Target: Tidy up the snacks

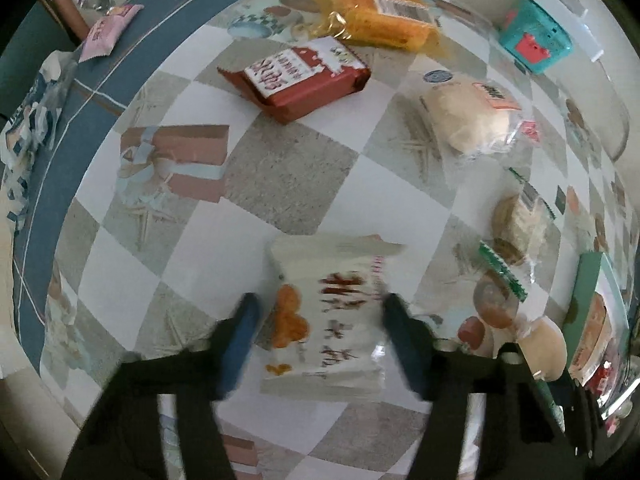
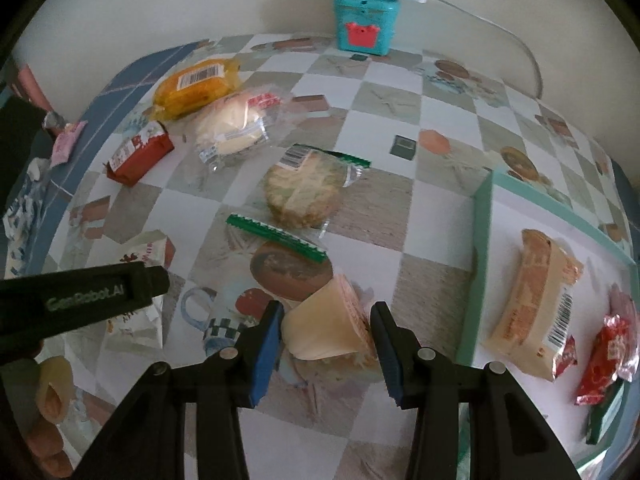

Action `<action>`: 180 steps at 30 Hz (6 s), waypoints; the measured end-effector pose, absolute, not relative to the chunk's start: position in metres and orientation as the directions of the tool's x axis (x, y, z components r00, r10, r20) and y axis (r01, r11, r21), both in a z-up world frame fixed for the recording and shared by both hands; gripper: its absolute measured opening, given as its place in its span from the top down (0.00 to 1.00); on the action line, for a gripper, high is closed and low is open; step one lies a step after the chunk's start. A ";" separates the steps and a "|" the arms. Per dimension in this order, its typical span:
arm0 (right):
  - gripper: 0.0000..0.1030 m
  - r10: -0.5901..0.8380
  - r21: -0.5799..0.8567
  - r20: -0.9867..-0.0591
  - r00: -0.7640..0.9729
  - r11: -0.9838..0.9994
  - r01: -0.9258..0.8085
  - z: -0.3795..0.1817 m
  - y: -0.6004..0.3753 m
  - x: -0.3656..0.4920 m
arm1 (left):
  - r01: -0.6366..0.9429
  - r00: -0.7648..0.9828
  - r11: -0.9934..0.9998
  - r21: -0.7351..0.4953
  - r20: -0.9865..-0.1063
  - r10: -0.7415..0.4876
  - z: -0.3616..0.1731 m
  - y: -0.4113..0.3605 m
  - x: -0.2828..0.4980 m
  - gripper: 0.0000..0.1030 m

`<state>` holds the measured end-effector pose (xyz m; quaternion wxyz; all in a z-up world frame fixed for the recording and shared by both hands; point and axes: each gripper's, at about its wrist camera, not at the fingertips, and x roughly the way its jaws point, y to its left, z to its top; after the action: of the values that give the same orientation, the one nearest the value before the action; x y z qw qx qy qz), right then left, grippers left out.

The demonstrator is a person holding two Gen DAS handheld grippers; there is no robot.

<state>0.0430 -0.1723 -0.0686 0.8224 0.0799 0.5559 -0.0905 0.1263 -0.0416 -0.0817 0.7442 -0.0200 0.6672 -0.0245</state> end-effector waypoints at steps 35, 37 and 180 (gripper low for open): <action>0.54 -0.092 0.126 -0.809 0.580 0.938 0.324 0.039 -0.223 -0.033 | 0.069 0.400 0.989 -0.127 -0.905 -0.144 0.041 -0.059 0.083 0.48; 0.54 -0.102 0.133 -0.805 0.585 0.929 0.346 0.042 -0.235 -0.038 | 0.077 0.412 0.989 -0.125 -0.900 -0.146 0.045 -0.063 0.079 0.48; 0.00 -0.151 -0.020 -0.939 0.309 0.921 0.389 -0.025 -0.194 -0.001 | -0.196 0.351 0.977 0.084 -0.924 0.150 -0.004 0.053 0.121 0.04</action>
<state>-0.0012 -0.1942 -0.0253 0.8022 0.1054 0.5630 -0.1682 0.1213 0.0529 -0.0042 0.8216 -0.0206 0.5599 0.1052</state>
